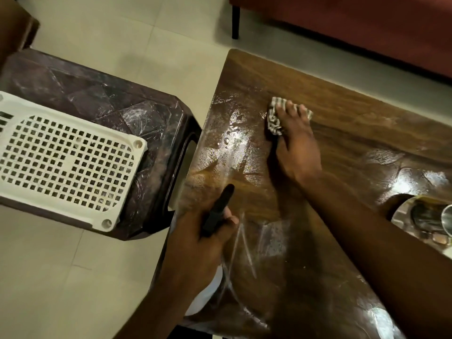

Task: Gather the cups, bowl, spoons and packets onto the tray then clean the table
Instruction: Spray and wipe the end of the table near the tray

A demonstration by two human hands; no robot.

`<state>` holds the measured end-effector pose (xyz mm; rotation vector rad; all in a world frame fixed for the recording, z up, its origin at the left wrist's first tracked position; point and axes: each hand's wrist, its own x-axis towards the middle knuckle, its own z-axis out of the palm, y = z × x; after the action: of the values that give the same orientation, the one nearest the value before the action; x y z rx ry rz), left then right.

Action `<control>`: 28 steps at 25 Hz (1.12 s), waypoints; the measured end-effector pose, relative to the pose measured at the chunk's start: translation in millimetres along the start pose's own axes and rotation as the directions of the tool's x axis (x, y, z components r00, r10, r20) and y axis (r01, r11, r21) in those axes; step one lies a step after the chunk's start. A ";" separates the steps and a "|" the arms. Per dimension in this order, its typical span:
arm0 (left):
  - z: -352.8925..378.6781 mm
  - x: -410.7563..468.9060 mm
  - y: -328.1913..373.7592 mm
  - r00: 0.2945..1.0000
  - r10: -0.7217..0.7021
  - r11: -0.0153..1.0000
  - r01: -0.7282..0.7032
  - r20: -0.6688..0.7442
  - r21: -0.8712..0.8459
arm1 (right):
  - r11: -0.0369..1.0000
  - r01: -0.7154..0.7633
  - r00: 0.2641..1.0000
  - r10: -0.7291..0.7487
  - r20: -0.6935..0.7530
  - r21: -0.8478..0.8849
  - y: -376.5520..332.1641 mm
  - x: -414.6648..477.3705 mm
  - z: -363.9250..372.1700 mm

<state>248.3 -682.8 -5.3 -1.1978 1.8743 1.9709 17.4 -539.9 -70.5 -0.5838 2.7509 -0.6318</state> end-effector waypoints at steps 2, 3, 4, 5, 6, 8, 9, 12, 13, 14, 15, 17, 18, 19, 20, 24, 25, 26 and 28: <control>-5.8 0.0 -3.3 1.000 -0.030 0.998 0.030 -0.009 -0.058 | 1.000 -0.015 1.000 0.014 0.011 0.016 -28.4 -8.7 18.8; -7.1 -0.2 -4.5 0.999 -0.034 0.997 0.033 -0.005 -0.067 | 0.990 0.141 0.985 -0.139 0.106 -0.009 -38.2 -23.6 29.3; -8.0 -0.7 -5.2 1.000 -0.025 0.998 0.024 -0.005 -0.062 | 0.926 0.377 0.902 -0.366 0.228 -0.005 -47.1 -40.7 38.6; -7.9 -2.2 -4.7 1.000 -0.005 0.999 0.005 -0.008 -0.040 | 0.798 0.600 0.731 -0.575 0.369 0.054 -51.4 -59.8 43.0; -8.2 -2.9 -3.6 1.000 0.024 1.000 -0.024 -0.010 -0.014 | 0.642 0.758 0.528 -0.710 0.465 0.120 -52.8 -70.6 42.2; -8.7 -3.2 -1.1 0.999 0.053 0.999 -0.053 -0.005 -0.002 | 0.454 0.882 0.344 -0.801 0.490 0.124 -46.5 -47.0 30.4; -10.6 -3.1 -1.7 0.999 0.043 0.999 -0.043 0.001 -0.015 | 0.529 0.848 0.458 -0.758 0.464 0.029 -46.1 -26.8 27.5; -19.3 -5.8 -4.0 0.999 0.033 0.999 -0.033 0.033 0.011 | 0.911 0.386 0.915 -0.359 0.183 -0.142 -61.9 32.9 21.3; -21.6 -7.6 -4.0 0.999 0.037 0.999 -0.038 0.036 0.018 | 0.957 0.263 0.960 -0.246 0.137 -0.123 -70.6 43.2 23.3; -23.2 -9.0 -4.0 0.999 0.037 0.999 -0.037 0.032 0.013 | 0.968 0.223 0.970 -0.209 0.120 -0.115 -78.8 43.5 27.4; -24.9 -10.4 -3.7 0.999 0.031 0.999 -0.031 0.029 0.011 | 0.961 0.249 0.963 -0.234 0.133 -0.119 -84.3 34.3 33.6; -26.5 -13.7 -4.0 1.000 0.011 1.000 -0.012 0.029 0.013 | 0.855 0.508 0.846 -0.474 0.244 -0.101 -84.0 -6.4 42.8; -27.3 -15.8 -4.5 0.999 0.007 1.000 -0.008 0.038 0.021 | 0.727 0.684 0.699 -0.632 0.335 -0.055 -78.4 -32.0 46.2; -28.0 -17.6 -5.3 0.999 0.010 0.999 -0.012 0.054 0.039 | 0.587 0.810 0.526 -0.730 0.436 0.006 -70.0 -54.5 47.1; -27.9 -18.9 -6.3 0.997 0.026 0.997 -0.031 0.076 0.066 | 0.479 0.877 0.397 -0.773 0.495 0.045 -59.3 -66.4 44.8; -28.0 -30.2 -11.2 0.973 -0.021 1.000 0.023 0.229 -0.004 | 0.802 0.572 0.806 -0.512 0.296 -0.170 6.4 -72.3 16.2; -28.7 -32.6 -15.1 0.964 -0.008 1.000 0.002 0.265 0.020 | 0.921 0.340 0.938 -0.316 0.143 -0.192 19.7 -79.5 7.0; -28.5 -35.8 -18.3 0.956 0.020 0.997 -0.042 0.291 0.067 | 0.982 0.103 0.995 -0.103 0.007 -0.156 26.7 -91.0 3.9; -25.2 -43.1 -27.0 0.947 0.065 0.985 -0.112 0.315 0.132 | 0.987 -0.150 0.981 0.142 -0.135 -0.055 18.3 -131.9 18.5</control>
<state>304.2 -683.2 4.4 -0.7249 1.8972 1.8916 134.4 -473.8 -74.4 -0.3607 2.9125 -0.5668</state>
